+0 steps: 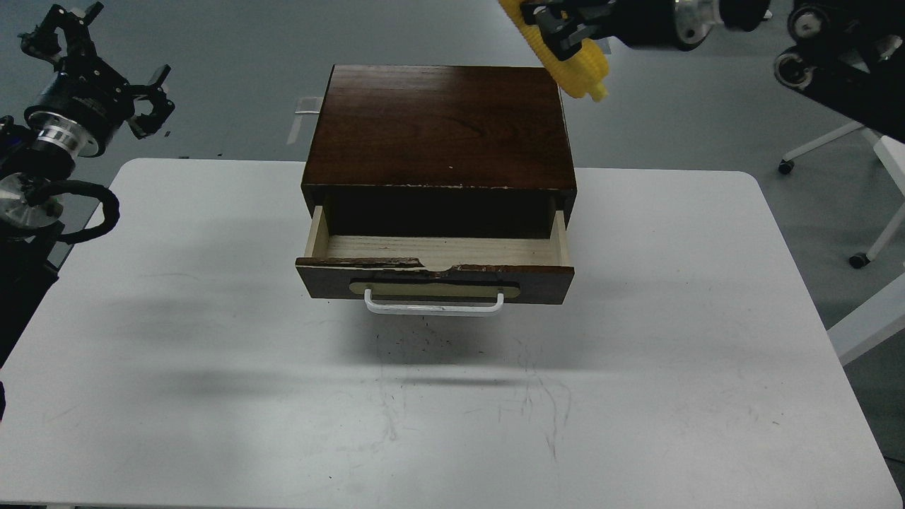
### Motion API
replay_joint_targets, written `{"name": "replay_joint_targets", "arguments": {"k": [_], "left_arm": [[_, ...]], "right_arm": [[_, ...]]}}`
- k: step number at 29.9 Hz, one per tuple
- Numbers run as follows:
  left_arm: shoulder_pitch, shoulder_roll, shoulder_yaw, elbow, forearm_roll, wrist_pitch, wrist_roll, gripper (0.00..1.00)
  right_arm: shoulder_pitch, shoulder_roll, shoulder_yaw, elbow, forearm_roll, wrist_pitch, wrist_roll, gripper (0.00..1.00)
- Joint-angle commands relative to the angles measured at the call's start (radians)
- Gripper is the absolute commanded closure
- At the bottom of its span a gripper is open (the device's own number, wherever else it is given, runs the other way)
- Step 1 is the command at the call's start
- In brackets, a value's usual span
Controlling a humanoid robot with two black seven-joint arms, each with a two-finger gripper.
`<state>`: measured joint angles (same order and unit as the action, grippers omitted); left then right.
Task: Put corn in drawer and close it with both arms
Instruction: 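Lift the corn with the right gripper and lower it into the open drawer, then release the corn and withdraw the right gripper upward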
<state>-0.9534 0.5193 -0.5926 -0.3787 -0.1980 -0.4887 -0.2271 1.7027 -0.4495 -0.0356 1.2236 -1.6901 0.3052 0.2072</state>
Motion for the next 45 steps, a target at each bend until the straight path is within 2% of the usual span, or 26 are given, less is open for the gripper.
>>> {"name": "replay_joint_targets", "arguments": {"k": [1, 7, 14, 18, 19, 22, 23, 26, 29, 35, 40, 42, 45], "left_arm": [[0.002, -0.001, -0.010, 0.000, -0.003, 0.000, -0.001, 0.02], [0.004, 0.001, -0.010, 0.000, -0.009, 0.000, -0.001, 0.02], [0.002, 0.007, -0.012, -0.002, -0.012, 0.000, -0.003, 0.02], [0.001, 0.019, -0.013, -0.002, -0.017, 0.000, -0.003, 0.02], [-0.001, 0.021, -0.015, -0.002, -0.017, 0.000, -0.001, 0.02], [-0.001, 0.027, -0.018, -0.002, -0.017, 0.000, -0.001, 0.02], [-0.001, 0.031, -0.016, -0.002, -0.017, 0.000, -0.003, 0.02], [-0.001, 0.038, -0.019, -0.006, -0.017, 0.000, -0.008, 0.02], [-0.001, 0.050, -0.018, -0.008, -0.015, 0.000, -0.032, 0.02], [-0.011, 0.050, -0.018, -0.008, -0.014, 0.000, -0.029, 0.03], [-0.036, 0.056, -0.009, -0.011, -0.008, 0.000, -0.017, 0.04], [-0.059, 0.074, -0.007, -0.043, -0.004, 0.000, -0.002, 0.18], [-0.067, 0.114, -0.004, -0.090, -0.004, 0.000, 0.005, 0.22]], "right_arm": [[-0.005, 0.084, -0.020, 0.048, -0.120, 0.000, 0.026, 0.99], [-0.003, 0.123, -0.124, 0.135, -0.259, 0.000, 0.040, 0.98], [-0.032, 0.143, -0.198, 0.137, -0.413, 0.000, 0.040, 0.96], [-0.043, 0.156, -0.199, 0.139, -0.416, 0.000, 0.040, 0.72], [-0.051, 0.164, -0.199, 0.137, -0.414, 0.000, 0.040, 0.61], [-0.058, 0.172, -0.201, 0.134, -0.414, 0.000, 0.040, 0.55], [-0.061, 0.172, -0.199, 0.131, -0.414, 0.000, 0.040, 0.50], [-0.064, 0.172, -0.199, 0.128, -0.414, -0.001, 0.040, 0.45], [-0.060, 0.173, -0.198, 0.128, -0.410, -0.001, 0.040, 0.42], [-0.043, 0.169, -0.113, 0.126, -0.384, 0.000, 0.040, 0.30], [-0.012, 0.158, -0.049, 0.122, -0.283, 0.000, 0.040, 0.26], [-0.006, 0.137, 0.002, 0.065, -0.223, 0.000, 0.038, 0.21], [-0.014, 0.117, 0.057, -0.002, -0.183, -0.001, 0.037, 0.14]]}}
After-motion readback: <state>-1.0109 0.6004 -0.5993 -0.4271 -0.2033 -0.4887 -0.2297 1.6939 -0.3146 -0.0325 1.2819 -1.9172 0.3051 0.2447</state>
